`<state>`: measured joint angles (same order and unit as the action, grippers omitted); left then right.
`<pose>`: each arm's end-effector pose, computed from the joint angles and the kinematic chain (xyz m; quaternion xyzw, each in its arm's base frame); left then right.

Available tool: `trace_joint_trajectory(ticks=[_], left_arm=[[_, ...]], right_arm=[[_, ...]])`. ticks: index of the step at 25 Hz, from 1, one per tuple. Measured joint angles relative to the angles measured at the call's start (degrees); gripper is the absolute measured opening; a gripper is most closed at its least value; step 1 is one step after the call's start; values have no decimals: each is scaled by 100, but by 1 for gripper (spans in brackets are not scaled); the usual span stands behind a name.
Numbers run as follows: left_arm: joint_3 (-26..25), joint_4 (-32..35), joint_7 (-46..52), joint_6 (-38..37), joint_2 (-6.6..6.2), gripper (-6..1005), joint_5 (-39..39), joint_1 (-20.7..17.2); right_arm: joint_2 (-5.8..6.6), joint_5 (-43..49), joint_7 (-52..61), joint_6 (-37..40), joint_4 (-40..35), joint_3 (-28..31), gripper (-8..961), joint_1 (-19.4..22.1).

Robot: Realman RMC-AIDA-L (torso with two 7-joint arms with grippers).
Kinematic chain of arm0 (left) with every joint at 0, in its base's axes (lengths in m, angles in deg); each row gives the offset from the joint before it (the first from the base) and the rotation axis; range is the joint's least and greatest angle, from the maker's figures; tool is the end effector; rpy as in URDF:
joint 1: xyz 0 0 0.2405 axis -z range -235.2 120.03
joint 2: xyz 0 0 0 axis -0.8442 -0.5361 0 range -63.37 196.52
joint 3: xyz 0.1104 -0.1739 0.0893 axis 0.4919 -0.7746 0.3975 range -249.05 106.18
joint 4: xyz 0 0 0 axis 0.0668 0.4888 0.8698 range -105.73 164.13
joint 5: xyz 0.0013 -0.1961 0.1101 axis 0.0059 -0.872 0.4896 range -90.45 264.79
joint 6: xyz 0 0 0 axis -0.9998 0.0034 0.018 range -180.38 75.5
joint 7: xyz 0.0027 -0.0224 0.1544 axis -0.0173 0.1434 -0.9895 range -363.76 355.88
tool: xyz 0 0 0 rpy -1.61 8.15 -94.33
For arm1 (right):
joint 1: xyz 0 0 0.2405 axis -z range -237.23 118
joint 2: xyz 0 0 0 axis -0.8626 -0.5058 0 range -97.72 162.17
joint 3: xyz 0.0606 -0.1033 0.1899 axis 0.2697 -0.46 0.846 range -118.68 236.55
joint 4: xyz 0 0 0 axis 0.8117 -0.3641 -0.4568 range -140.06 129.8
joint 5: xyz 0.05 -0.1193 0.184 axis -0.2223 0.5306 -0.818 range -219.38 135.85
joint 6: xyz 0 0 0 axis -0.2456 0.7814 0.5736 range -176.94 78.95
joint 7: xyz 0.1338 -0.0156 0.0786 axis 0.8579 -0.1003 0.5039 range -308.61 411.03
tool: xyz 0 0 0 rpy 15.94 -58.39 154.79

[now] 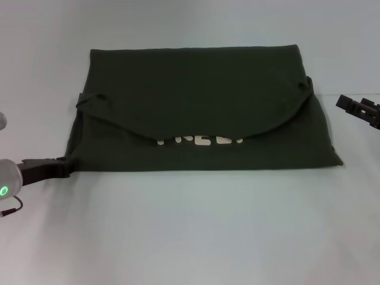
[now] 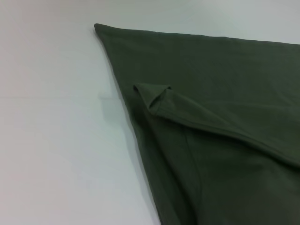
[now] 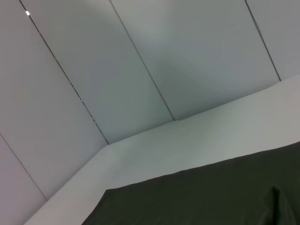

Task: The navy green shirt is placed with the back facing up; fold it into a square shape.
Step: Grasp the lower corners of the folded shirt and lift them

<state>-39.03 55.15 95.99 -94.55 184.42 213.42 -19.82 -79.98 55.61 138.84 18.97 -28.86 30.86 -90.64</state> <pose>-0.3281 0.4076 0.0096 -0.7884 -0.4633 -0.1023 0.3915 0.3070 0.3856 0.0716 -0.7603 0.4232 0.3531 0.3438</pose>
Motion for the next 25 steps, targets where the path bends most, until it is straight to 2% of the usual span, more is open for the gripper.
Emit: trace_joint_trajectory(ticks=[2, 10, 12, 18, 20, 25], left_arm=[[7, -5, 0, 3, -2, 470, 1, 8], [38, -15, -14, -11, -8, 166, 4, 29], [27, -12, 1, -25, -14, 89, 4, 35], [7, -11, 26, -37, -17, 28, -2, 53], [5, -11, 29, -48, -21, 27, -13, 57], [15, -11, 34, -72, -25, 27, -14, 86]], right_arm=[[0, 0, 1, 0, 0, -6, 919, 1], [46, 3, 117, -2, 0, -81, 919, 9], [114, 5, 276, 3, -26, -212, 918, 7], [449, 327, 1617, 4, -575, -1298, 918, -120], [574, 981, 2397, 0, -836, -1473, 918, -288], [756, 2670, 3759, -62, -1021, -1493, 917, -826]])
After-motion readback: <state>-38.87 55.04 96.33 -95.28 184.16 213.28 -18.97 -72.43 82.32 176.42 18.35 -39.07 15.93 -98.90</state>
